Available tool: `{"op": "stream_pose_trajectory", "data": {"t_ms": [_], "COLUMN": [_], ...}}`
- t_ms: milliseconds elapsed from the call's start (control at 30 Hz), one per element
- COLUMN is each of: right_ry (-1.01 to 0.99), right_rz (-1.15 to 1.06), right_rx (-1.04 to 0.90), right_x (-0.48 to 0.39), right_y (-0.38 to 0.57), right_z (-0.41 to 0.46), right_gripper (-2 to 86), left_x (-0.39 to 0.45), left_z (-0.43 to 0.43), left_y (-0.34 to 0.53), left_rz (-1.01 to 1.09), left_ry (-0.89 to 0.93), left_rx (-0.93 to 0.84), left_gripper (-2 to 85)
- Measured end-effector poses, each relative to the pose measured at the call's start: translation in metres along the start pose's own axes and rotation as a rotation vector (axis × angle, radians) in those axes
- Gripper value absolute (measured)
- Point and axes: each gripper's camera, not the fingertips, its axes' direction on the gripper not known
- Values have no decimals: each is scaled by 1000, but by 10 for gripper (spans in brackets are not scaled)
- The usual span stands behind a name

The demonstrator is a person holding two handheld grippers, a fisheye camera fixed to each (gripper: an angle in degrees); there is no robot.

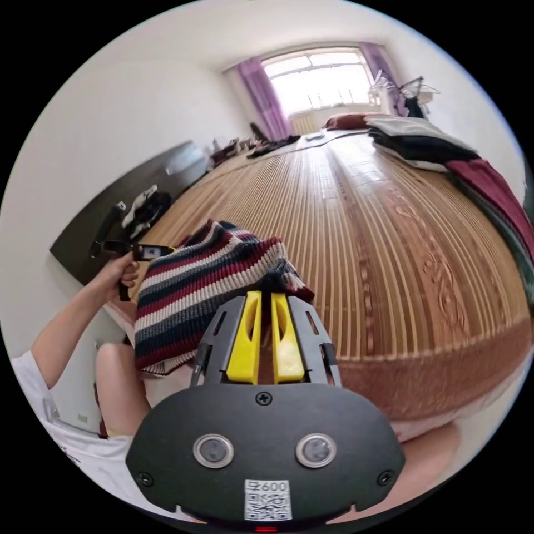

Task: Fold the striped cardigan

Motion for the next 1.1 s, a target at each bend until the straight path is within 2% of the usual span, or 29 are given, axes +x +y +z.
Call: {"op": "stream_pose_trajectory", "data": {"t_ms": [167,300,367,400,433,467,500,533,600,633,700,800,833,867,933,1100], "right_ry": [19,10,97,133,191,190,170,110,-9,-86,-117,49,104,115,137,114], "right_rz": [-200,-183,-192,-193,-197,-249,-287,-332,-340,-319,-293,-335,-369,-416,-460,-533], "right_rx": [-152,-169,49,123,285,431,494,575,608,572,465,352,331,422,454,339], "right_x": [-9,-18,-40,-48,-66,-88,-100,-120,-147,-161,-182,-206,-209,-209,-212,-217], "right_y": [-75,-80,-42,-27,7,45,63,93,123,134,147,184,206,232,248,243], "right_z": [54,62,23,12,-10,-27,-33,-40,-36,-24,0,47,68,75,80,83], "right_gripper": [-5,-2,-6,-7,-8,-8,-8,-8,-8,-8,-8,-8,-8,-8,-8,-8], "left_x": [18,23,32,48,59,87,124,157,194,203,220,220,219,218,216,217], "left_z": [-28,-54,-73,-87,-94,-103,-104,-101,-94,-90,-69,-24,-21,-16,-11,-17], "left_y": [97,180,211,231,241,261,284,306,324,323,313,325,336,355,372,385], "left_rz": [-23,-12,29,87,129,261,448,522,490,506,417,376,372,379,350,355], "left_ry": [6,135,72,-29,-88,-217,-360,-496,-567,-535,-404,-406,-406,-392,-367,-346], "left_rx": [74,140,201,260,297,386,506,650,809,787,666,520,571,640,667,644], "left_gripper": [6,4,4,4,4,5,6,7,8,8,7,3,3,2,2,4]}}
